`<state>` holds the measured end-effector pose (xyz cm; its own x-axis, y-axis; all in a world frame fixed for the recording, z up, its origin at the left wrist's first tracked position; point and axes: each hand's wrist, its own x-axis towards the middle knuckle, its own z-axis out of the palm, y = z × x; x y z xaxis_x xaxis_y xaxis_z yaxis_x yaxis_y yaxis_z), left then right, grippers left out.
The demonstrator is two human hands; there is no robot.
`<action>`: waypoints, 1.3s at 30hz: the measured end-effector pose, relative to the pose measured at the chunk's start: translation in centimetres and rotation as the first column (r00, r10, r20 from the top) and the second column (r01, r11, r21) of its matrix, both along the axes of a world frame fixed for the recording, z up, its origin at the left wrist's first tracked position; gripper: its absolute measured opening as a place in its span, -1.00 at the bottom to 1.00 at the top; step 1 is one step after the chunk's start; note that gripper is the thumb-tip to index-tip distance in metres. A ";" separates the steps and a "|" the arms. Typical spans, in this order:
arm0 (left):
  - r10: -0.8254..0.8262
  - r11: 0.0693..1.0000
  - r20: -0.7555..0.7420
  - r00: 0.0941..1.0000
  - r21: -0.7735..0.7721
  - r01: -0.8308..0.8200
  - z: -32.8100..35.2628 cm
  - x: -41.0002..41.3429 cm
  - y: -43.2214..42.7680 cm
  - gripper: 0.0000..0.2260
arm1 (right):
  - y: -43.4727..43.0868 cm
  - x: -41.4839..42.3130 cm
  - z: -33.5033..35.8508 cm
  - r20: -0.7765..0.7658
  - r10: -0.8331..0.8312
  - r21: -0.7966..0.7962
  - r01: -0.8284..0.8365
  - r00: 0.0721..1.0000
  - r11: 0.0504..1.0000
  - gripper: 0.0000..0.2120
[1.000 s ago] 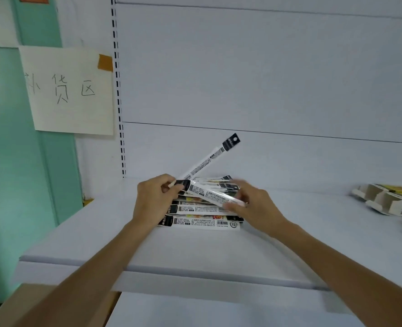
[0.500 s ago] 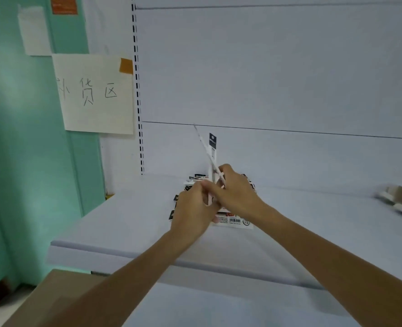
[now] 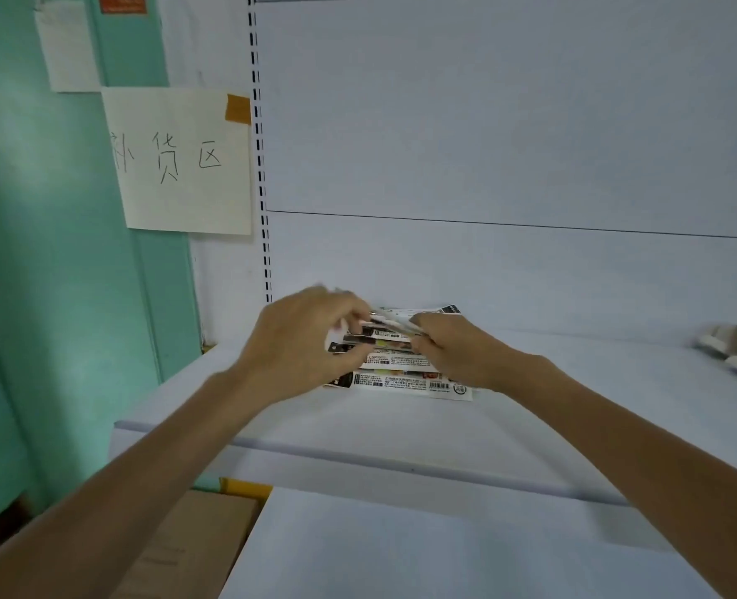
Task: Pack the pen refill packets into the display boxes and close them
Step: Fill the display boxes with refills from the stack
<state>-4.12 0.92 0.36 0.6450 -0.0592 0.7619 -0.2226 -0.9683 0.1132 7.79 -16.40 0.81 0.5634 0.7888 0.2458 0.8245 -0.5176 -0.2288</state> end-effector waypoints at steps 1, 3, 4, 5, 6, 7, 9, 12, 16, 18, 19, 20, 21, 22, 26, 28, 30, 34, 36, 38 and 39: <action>0.023 0.980 0.032 0.999 0.196 -0.029 0.2 0.1 0.5 -0.62 | 0.0 -0.1 -0.2 0.068 0.030 -0.055 -0.026 0.997 0.998 -0.83; 0.100 0.883 -0.009 0.995 0.462 -0.085 0.1 0.8 0.7 -0.51 | 0.5 -1.1 -0.9 0.131 0.136 -0.126 -0.120 0.982 0.985 -0.84; 0.155 0.855 -0.098 0.983 0.512 -0.083 -0.1 1.1 0.3 -0.57 | 0.8 -1.7 -1.1 0.137 0.186 -0.121 -0.170 0.973 0.978 -0.82; 0.193 0.862 -0.181 0.964 0.501 -0.079 -0.5 1.4 0.1 -0.68 | 1.1 -2.2 -1.1 0.133 0.218 -0.089 -0.208 0.967 0.974 -0.79; 0.223 0.890 -0.256 0.941 0.447 -0.090 -0.8 1.5 0.1 -0.78 | 1.1 -2.5 -1.0 0.130 0.221 -0.041 -0.217 0.967 0.975 -0.72; 0.264 0.910 -0.311 0.913 0.393 -0.130 -1.0 1.5 0.6 -0.81 | 0.9 -2.5 -0.8 0.134 0.184 0.009 -0.187 0.974 0.982 -0.63; 0.327 0.924 -0.325 0.888 0.307 -0.228 -1.3 1.3 2.3 -0.79 | -0.2 -1.9 -0.9 0.146 0.051 0.050 -0.059 0.988 0.997 -0.46; 0.433 0.896 -0.369 0.823 0.273 -0.349 -1.3 0.4 5.4 -0.78 | -1.9 -0.7 -2.4 0.012 -0.104 0.021 0.103 0.995 0.994 -0.45; 0.352 0.932 -0.478 0.804 0.106 -0.345 -1.1 0.0 6.2 -0.82 | -2.3 -0.3 -3.1 -0.078 -0.104 0.040 0.107 0.992 0.993 -0.76; 0.196 0.954 -0.532 0.824 -0.091 -0.285 -0.6 0.3 5.3 -0.79 | -2.1 -0.4 -2.8 0.069 -0.051 -0.003 0.051 0.996 0.999 -0.86; 0.122 0.954 -0.538 0.834 -0.169 -0.249 -0.4 0.5 4.7 -0.75 | -1.8 -0.7 -2.6 0.163 -0.035 -0.016 0.038 0.986 0.999 -0.86; 0.051 0.951 -0.537 0.842 -0.230 -0.205 -0.2 0.8 3.9 -0.71 | -1.6 -1.2 -2.4 0.266 -0.019 -0.004 0.021 0.964 1.000 -0.86; -0.013 0.948 -0.543 0.839 -0.275 -0.163 0.0 1.1 3.1 -0.68 | -1.3 -1.6 -2.3 0.382 0.005 0.032 -0.018 0.924 0.999 -0.85; -0.065 0.946 -0.558 0.827 -0.298 -0.126 0.1 1.3 2.1 -0.67 | -1.1 -2.1 -2.3 0.476 0.025 0.056 -0.059 0.879 0.997 -0.85; -0.113 0.981 -0.611 0.784 -0.193 -0.009 -0.1 2.4 -1.1 -0.59 | -1.3 -2.4 -1.6 0.608 -0.007 0.196 -0.141 0.794 0.970 -0.72; -0.132 0.986 -0.592 0.795 -0.160 0.044 -0.2 2.9 -1.8 -0.65 | -2.1 -2.2 -1.4 0.619 -0.014 0.220 -0.156 0.785 0.963 -0.74; -0.169 0.981 -0.598 0.783 -0.177 0.076 -0.6 3.2 -2.1 -0.71 | -3.0 -2.0 -1.7 0.641 -0.011 0.212 -0.163 0.767 0.964 -0.77; -0.232 0.973 -0.645 0.728 -0.150 0.177 -1.3 3.8 -3.0 -0.66 | -4.3 -1.7 -2.3 0.603 -0.084 0.286 -0.116 0.793 0.951 -0.72; -0.215 0.975 -0.639 0.738 -0.102 0.196 -1.4 4.3 -3.8 -0.66 | -4.9 -1.6 -2.7 0.615 -0.172 0.305 -0.031 0.770 0.952 -0.62; -0.197 0.976 -0.622 0.758 -0.048 0.214 -1.5 4.6 -4.5 -0.82 | -5.5 -1.5 -2.8 0.660 -0.251 0.288 0.070 0.708 0.955 -0.48; -0.178 0.975 -0.621 0.764 -0.009 0.220 -1.6 4.9 -4.7 -0.86 | -5.9 -1.5 -2.8 0.658 -0.260 0.255 0.116 0.707 0.960 -0.42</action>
<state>0.75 -3.82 -1.20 0.9420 -0.2714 0.1975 -0.3144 -0.9195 0.2359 6.31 -22.30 -1.98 0.3184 0.5851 0.7459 0.6820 -0.6879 0.2485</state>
